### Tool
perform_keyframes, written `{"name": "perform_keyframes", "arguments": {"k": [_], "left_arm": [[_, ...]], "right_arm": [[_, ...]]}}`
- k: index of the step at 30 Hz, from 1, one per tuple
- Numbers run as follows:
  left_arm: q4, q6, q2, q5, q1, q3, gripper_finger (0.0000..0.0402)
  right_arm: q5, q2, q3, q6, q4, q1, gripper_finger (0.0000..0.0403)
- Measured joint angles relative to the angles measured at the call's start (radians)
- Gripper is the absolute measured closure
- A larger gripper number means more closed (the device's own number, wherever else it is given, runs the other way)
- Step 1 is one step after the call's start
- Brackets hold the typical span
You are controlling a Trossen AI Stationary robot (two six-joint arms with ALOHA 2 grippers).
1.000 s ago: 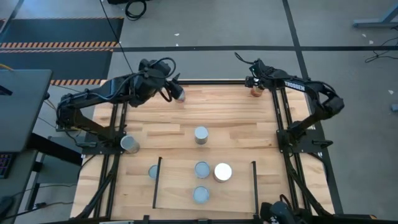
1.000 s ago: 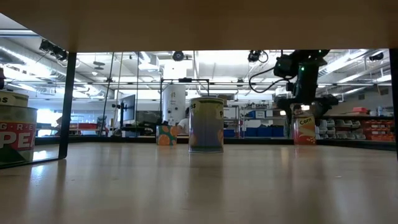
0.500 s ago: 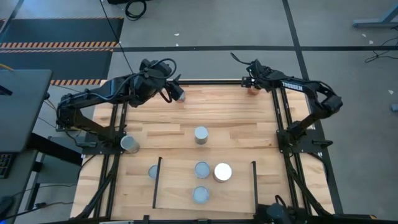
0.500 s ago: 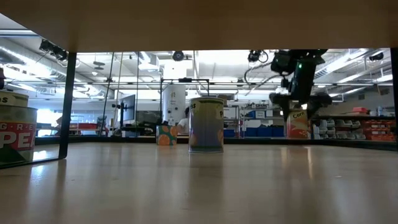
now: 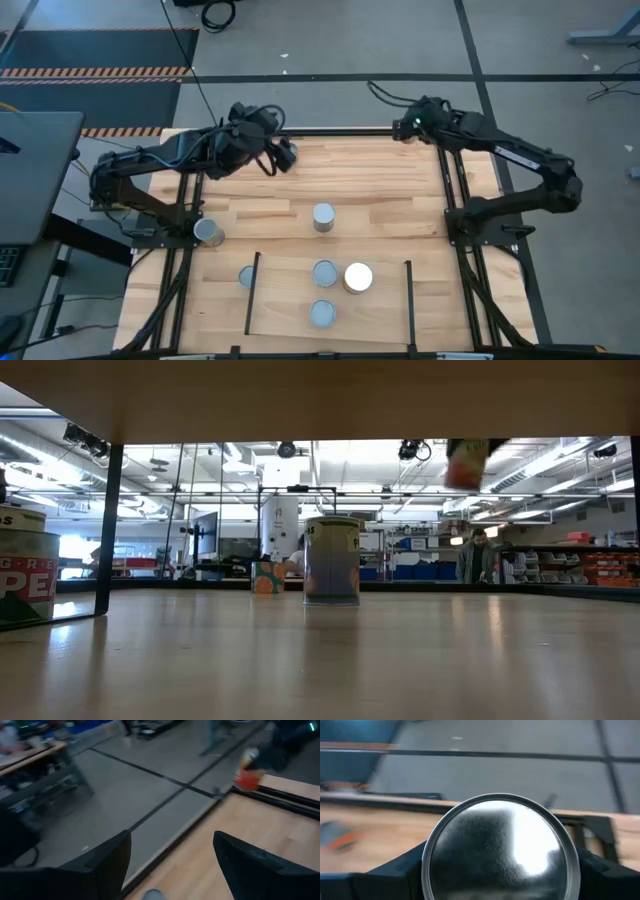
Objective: Pick and place cans onto a shelf
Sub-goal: Put the canned corn on the shelf
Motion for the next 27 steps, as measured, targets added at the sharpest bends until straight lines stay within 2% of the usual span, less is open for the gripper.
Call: {"name": "perform_keyframes", "arguments": {"k": [6, 13, 19, 23, 27], "left_arm": [[-0.021, -0.024, 0.0, 0.084, -0.102, 0.0, 0.0115], [-0.151, -0.214, 0.0, 0.083, -0.267, 0.0, 0.0115], [-0.207, -0.302, 0.006, 0.065, -0.413, -0.007, 0.0115], [-0.213, -0.33, 0.012, 0.043, -0.49, -0.056, 0.0115], [-0.214, -0.418, 0.011, 0.043, -0.549, -0.116, 0.0115]], "right_arm": [[0.027, -0.009, 0.141, 0.09, -0.105, 0.327, 0.0092], [0.038, 0.113, 0.346, 0.202, -0.139, 0.735, 0.0092], [0.099, 0.307, 0.584, 0.022, -0.08, 1.046, 0.0092], [0.113, 0.459, 0.747, 0.03, -0.047, 1.172, 0.0092], [0.103, 0.587, 0.894, 0.031, -0.05, 1.227, 0.0092]]}}
